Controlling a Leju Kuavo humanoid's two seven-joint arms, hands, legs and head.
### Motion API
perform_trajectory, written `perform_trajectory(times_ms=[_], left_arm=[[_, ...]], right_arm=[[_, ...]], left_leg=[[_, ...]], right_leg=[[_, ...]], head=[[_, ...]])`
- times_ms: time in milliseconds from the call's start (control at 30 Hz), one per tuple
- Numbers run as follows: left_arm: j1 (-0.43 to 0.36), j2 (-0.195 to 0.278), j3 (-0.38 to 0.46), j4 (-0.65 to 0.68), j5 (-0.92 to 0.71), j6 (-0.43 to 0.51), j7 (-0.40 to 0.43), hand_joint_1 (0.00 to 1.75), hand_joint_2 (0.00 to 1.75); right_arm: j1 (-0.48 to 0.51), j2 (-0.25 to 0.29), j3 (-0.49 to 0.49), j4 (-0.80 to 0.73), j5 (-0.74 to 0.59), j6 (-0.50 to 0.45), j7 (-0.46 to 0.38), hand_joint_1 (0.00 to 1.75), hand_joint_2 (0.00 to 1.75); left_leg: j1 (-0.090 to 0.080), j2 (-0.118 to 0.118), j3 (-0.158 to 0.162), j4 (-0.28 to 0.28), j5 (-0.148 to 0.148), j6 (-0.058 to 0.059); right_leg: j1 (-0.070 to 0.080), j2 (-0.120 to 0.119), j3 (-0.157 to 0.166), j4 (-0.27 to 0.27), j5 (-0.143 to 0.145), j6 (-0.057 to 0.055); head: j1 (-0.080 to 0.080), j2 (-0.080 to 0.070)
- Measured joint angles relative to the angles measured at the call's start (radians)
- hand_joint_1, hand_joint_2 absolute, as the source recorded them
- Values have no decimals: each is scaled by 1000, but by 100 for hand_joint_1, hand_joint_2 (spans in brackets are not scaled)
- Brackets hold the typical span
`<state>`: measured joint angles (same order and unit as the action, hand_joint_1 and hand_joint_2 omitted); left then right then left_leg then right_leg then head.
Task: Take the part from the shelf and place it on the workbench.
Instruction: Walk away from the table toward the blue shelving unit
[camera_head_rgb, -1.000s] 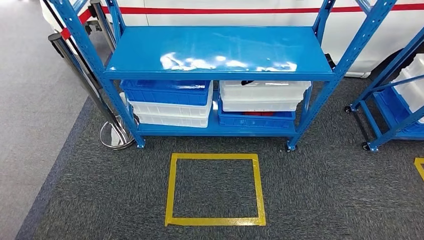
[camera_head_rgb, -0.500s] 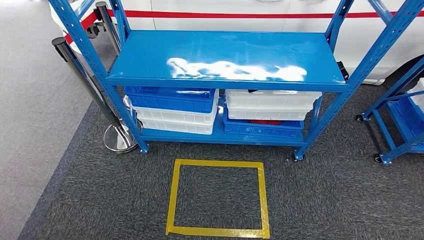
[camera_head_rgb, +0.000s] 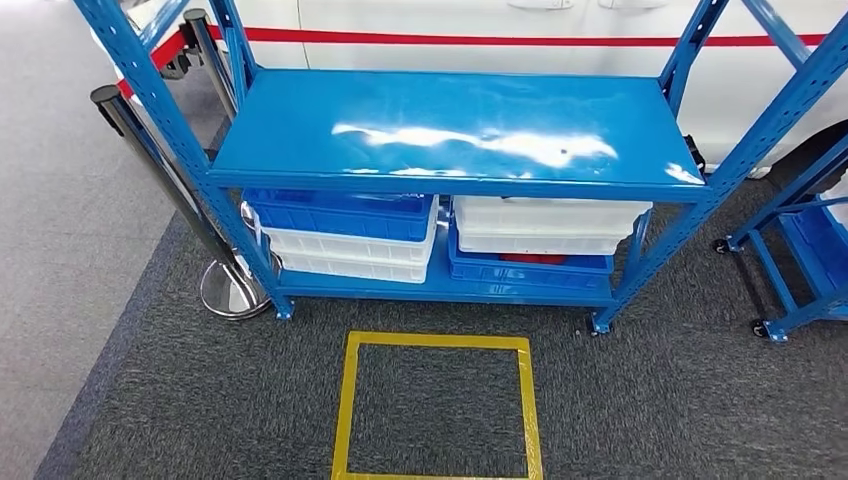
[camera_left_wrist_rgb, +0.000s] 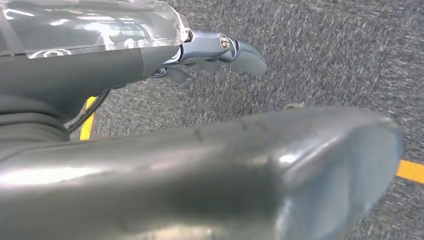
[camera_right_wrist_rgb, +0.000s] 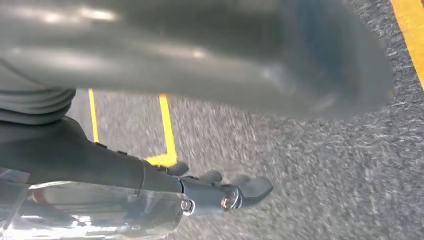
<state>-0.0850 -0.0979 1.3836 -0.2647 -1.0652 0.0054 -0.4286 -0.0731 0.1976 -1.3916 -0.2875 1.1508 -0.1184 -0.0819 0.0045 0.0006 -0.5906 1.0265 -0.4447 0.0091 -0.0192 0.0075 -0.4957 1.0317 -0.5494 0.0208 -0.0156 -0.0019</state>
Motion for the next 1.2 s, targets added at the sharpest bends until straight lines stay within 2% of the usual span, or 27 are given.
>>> perform_trajectory(times_ms=[33, 67, 133, 167, 200, 233, 267, 300, 333, 367, 400, 467, 500, 533, 567, 633, 667, 700, 733, 800, 833, 867, 933, 1033, 1100, 1167, 1200], left_arm=[[-1, -1, 0, 0, 0, 0, 1, 0, 0], [-1, -1, 0, 0, 0, 0, 2, 0, 0], [-3, -1, 0, 0, 2, 1, 4, 0, 0], [-3, -1, 0, 0, 3, 1, 6, 0, 0], [-3, -1, 0, 0, 4, 1, 7, 0, 0], [-3, -1, 0, 0, 4, 1, 8, 0, 0], [-2, -2, 0, 0, 4, 1, 8, 0, 0], [-1, -3, 0, 0, 4, 0, 8, 0, 0], [1, -4, 0, 0, 4, 0, 8, 0, 0], [2, -5, 0, 0, 5, -1, 9, 0, 0], [4, -6, 0, 0, 5, -1, 9, 0, 0], [2, -6, 0, 0, 5, -1, 9, 0, 0], [0, -6, 0, 0, 4, 0, 9, 0, 0], [-2, -6, 0, 0, 4, 0, 9, 0, 0], [-3, -6, 0, 0, 4, 1, 10, 0, 0], [-2, -6, 0, 0, 4, 1, 10, 0, 0], [-1, -7, 0, 0, 4, 1, 10, 0, 0], [1, -8, 0, 0, 4, 1, 11, 0, 0], [2, -8, 0, 0, 4, 1, 11, 0, 0], [2, -8, 0, 0, 4, 1, 11, 0, 0], [2, -8, 0, 0, 4, 1, 11, 0, 0], [2, -8, 0, 0, 4, 0, 12, 0, 0], [1, -8, 0, 0, 4, 0, 12, 0, 0], [1, -11, 0, 0, 4, 0, 12, 0, 0], [0, -13, 0, 0, 4, 0, 12, 0, 0], [-1, -13, 0, 0, 4, 0, 12, 0, 0], [-1, -13, 0, 0, 4, 0, 12, 0, 0]], right_arm=[[-1, 0, -4, 0, 1, -5, 2, 0, 131], [-1, 0, -6, 0, 9, -12, 5, 0, 175], [0, 1, -7, 0, 32, -23, 11, 0, 175], [1, 1, -7, 0, 40, -25, 12, 0, 175], [2, 1, -7, 0, 42, -26, 13, 0, 175], [4, 1, -7, 0, 38, -23, 12, 0, 131], [4, 1, -8, 0, 29, -18, 9, 0, 87], [4, 1, -11, 0, 15, -11, 5, 0, 44], [2, 1, -15, 0, 1, -3, 0, 0, 0], [-3, 1, -19, 0, -9, 3, -4, 0, 44], [-7, 1, -22, 0, -15, 4, -6, 0, 44], [-11, 2, -23, 0, -8, -8, 1, 0, 44], [-10, 2, -22, 0, 1, -19, 10, 0, 0], [-9, 2, -22, 0, 10, -31, 20, 0, 0], [-8, 3, -21, 0, 19, -42, 29, 0, 0], [-7, 2, -20, 0, 26, -49, 36, 0, 0], [-7, 2, -20, 0, 28, -50, 37, 0, 0], [-7, 2, -20, 0, 29, -50, 38, 0, 0], [-6, 3, -20, 0, 30, -50, 39, 0, 0], [-5, 3, -20, 0, 31, -50, 39, 0, 0], [-5, 3, -20, 0, 32, -50, 40, 0, 0], [-5, 3, -20, 0, 32, -49, 40, 0, 0], [-5, 3, -19, 0, 34, -46, 40, 0, 0], [-5, 2, -19, 0, 36, -44, 40, 0, 0], [-5, 2, -18, 0, 36, -44, 40, 0, 0], [-3, 2, -18, 0, 36, -44, 40, 0, 0], [-2, 1, -18, 1, 36, -44, 40, 0, 0]], left_leg=[[2, 3, 8, -8, -1, 7], [4, 6, 16, -15, -3, 13], [1, 8, 29, -18, -13, 21], [-1, 9, 35, -18, -19, 23], [-2, 9, 43, -18, -26, 24], [-3, 9, 53, -18, -33, 23], [-3, 11, 64, -18, -42, 22], [-4, 13, 74, -17, -51, 19], [-7, 17, 82, -16, -60, 15], [-10, 22, 87, -15, -68, 10], [-12, 29, 90, -16, -75, 4], [-15, 45, 99, -21, -84, -6], [-14, 44, 102, -16, -90, -12], [-13, 37, 96, 5, -103, -18], [-10, 26, 77, 49, -126, -25], [-2, 12, 2, 185, -183, -35], [1, 10, -36, 245, -198, -39], [3, 10, -61, 274, -192, -41], [5, 10, -67, 262, -163, -41], [6, 10, -33, 141, -68, -36], [4, 10, -10, 77, -34, -31], [2, 10, 7, 31, -15, -24], [-5, 9, 18, 6, -18, -12], [-1, 7, 32, -13, -18, 6], [2, 7, 44, -25, -18, 17], [1, 7, 50, -26, -25, 23], [0, 6, 54, -25, -29, 23]], right_leg=[[1, -1, -10, 25, -14, 3], [0, -2, -35, 72, -35, 5], [0, -2, -119, 206, -81, 7], [-1, -2, -157, 256, -87, 7], [-1, -3, -180, 274, -72, 7], [-1, -4, -183, 251, -36, 5], [1, -10, -169, 196, 14, 1], [6, -31, -147, 130, 59, -5], [12, -52, -128, 71, 89, -12], [17, -69, -115, 33, 102, -18], [22, -78, -111, 17, 101, -24], [20, -60, -109, 10, 96, -31], [18, -53, -105, 6, 95, -36], [14, -48, -99, 2, 93, -41], [11, -44, -94, -1, 91, -46], [10, -35, -85, -2, 83, -53], [10, -29, -81, -2, 79, -54], [10, -23, -74, -2, 74, -53], [10, -19, -66, -2, 69, -51], [9, -13, -46, -2, 55, -45], [11, -12, -38, -1, 49, -40], [11, -11, -34, -1, 44, -34], [11, -11, -30, -3, 38, -22], [9, -11, -30, 10, 22, -5], [8, -9, -72, 96, -21, 1], [6, -9, -152, 226, -72, 4], [5, -9, -183, 269, -78, 5]], head=[[1, 0], [2, 0], [3, 0], [3, 0], [3, 0], [3, 0], [3, 0], [3, 0], [4, 0], [3, 0], [3, 0], [2, 0], [2, 0], [1, 0], [-1, 0], [-2, 0], [-1, 0], [-1, 0], [-1, 0], [-1, 0], [-1, 0], [-1, 0], [0, 0], [1, 0], [4, 0], [6, 0], [6, 0]])
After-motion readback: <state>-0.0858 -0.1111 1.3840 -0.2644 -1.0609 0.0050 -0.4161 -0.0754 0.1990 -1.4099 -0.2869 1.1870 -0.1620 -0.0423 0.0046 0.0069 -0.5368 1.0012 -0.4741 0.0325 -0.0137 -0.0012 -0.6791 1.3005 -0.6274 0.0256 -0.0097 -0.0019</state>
